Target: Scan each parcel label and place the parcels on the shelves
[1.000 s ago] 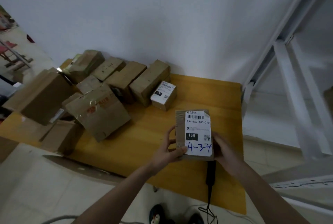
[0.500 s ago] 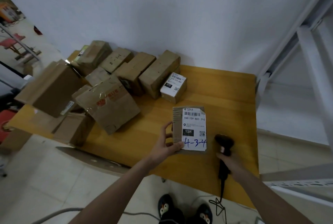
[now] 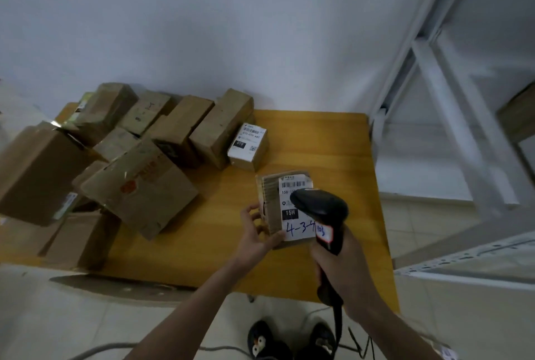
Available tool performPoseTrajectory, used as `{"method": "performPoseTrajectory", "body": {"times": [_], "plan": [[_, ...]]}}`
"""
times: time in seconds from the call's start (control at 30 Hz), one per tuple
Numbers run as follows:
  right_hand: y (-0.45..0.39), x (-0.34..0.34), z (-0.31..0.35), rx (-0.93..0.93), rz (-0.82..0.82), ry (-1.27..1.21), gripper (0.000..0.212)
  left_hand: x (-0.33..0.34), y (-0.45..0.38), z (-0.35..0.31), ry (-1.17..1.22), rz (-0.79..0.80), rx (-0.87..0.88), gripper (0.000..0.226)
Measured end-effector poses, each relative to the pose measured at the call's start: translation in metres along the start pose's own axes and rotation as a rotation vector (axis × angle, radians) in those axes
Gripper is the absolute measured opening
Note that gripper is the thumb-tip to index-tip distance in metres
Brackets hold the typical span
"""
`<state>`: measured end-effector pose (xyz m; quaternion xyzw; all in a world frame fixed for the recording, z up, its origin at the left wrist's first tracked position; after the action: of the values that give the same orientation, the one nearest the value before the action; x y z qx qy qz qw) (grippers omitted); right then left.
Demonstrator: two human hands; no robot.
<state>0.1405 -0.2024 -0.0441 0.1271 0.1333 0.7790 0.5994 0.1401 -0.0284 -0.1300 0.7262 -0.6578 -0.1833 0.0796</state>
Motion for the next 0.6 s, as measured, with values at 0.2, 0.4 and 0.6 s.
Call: {"method": "performPoseTrajectory", "body": {"times": [0.2,0.4,0.6], "plan": [[0.001,-0.002,0.005,-0.018,-0.053,-0.042,0.022,0.007,-0.006,0.001,0.011,0.046,0.013,0.086],[-0.001,-0.017,-0.007,-0.006,-0.066,-0.041,0.014,0.014,-0.009,0.002,0.02,0.072,0.002,0.09],[-0.02,-0.052,-0.017,-0.037,-0.128,-0.012,0.012,0.017,-0.012,0.003,0.023,0.072,0.012,0.08]]}}
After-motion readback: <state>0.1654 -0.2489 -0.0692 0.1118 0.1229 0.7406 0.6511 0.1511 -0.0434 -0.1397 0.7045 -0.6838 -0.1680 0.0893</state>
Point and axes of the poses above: each hand's wrist, its own y-axis away from the middle knuckle, its own x-axis out of the palm, z = x × y, the point moved 6 cm from there along -y, towards the middle knuckle, and after that the axes turned 9 degrees about -y, right-handed, at the moved point
